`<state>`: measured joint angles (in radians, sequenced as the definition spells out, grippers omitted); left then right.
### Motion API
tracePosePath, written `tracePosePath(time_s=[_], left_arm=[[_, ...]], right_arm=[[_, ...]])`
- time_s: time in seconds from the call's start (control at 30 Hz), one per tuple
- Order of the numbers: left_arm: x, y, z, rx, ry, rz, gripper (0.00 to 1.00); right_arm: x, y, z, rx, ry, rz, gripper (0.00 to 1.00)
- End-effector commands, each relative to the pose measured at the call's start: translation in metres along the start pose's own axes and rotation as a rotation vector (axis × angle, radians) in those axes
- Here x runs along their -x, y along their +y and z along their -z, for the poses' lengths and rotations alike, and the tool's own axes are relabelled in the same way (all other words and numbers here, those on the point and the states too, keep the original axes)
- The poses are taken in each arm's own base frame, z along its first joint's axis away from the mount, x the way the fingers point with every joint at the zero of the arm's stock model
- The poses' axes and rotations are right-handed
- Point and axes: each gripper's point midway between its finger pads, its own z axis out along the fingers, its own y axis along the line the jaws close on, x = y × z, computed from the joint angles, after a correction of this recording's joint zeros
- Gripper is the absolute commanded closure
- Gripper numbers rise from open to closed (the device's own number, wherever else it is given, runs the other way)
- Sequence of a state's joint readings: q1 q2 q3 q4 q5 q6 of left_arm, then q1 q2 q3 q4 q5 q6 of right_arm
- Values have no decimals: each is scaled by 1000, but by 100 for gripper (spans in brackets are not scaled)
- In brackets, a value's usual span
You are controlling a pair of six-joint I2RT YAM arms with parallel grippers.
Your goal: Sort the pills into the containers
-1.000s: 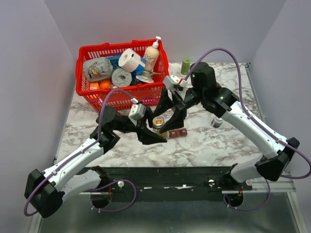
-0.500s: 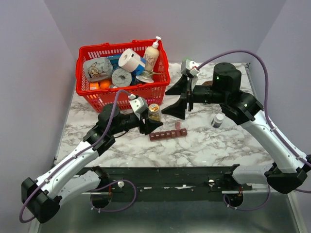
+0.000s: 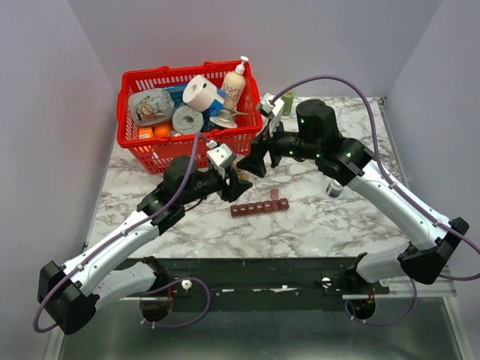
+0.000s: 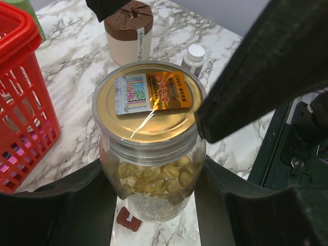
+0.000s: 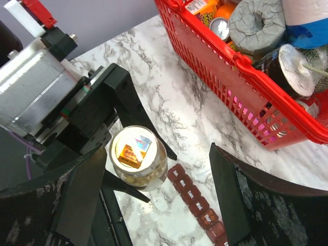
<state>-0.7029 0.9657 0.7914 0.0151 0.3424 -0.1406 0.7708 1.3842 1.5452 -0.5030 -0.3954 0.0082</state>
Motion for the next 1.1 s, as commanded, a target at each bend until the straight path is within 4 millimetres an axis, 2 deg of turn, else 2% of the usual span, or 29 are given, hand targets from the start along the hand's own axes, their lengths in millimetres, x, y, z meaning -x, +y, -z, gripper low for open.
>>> tracePosePath(time_s=[0.0,0.23,0.33,0.47,0.5,0.6,0.67,0.7,0.73,0.77,0.83,0.9,1.07], left_arm=[[21,0,-1,16,-46,-8,100],[23,-2,-1,6,-50,-4,100],[22,-3,-1,4,-46,-3,100],[19,-5,1,-8,-38,-10,100],[18,-8,3,-25,-32,-28,100],[11,-16,10,-72,-10,-62,100],[6,-31,16,-165,-2,-113,100],[4,-38,21,-203,1,-127,100],[2,-52,26,-289,1,-166,100],[-1,-60,31,-341,2,-177,100],[-5,-74,40,-418,13,-189,100],[-9,-89,50,-520,23,-203,100],[-19,-104,60,-629,63,-185,100]], right_arm=[[-5,3,-6,-18,28,-3,11],[-15,6,-19,-14,62,-4,19],[-14,3,-21,-16,60,33,31],[-10,8,-18,12,46,64,56],[-4,13,-13,27,20,84,58],[-1,31,-4,128,-12,152,63],[-5,50,3,250,-28,221,67],[-13,59,6,308,-15,244,69],[-16,79,16,436,-21,273,71],[-21,85,19,493,-24,337,71],[-32,102,33,648,-27,341,71],[-40,110,41,732,-33,388,71],[-48,124,57,866,-82,488,71]])
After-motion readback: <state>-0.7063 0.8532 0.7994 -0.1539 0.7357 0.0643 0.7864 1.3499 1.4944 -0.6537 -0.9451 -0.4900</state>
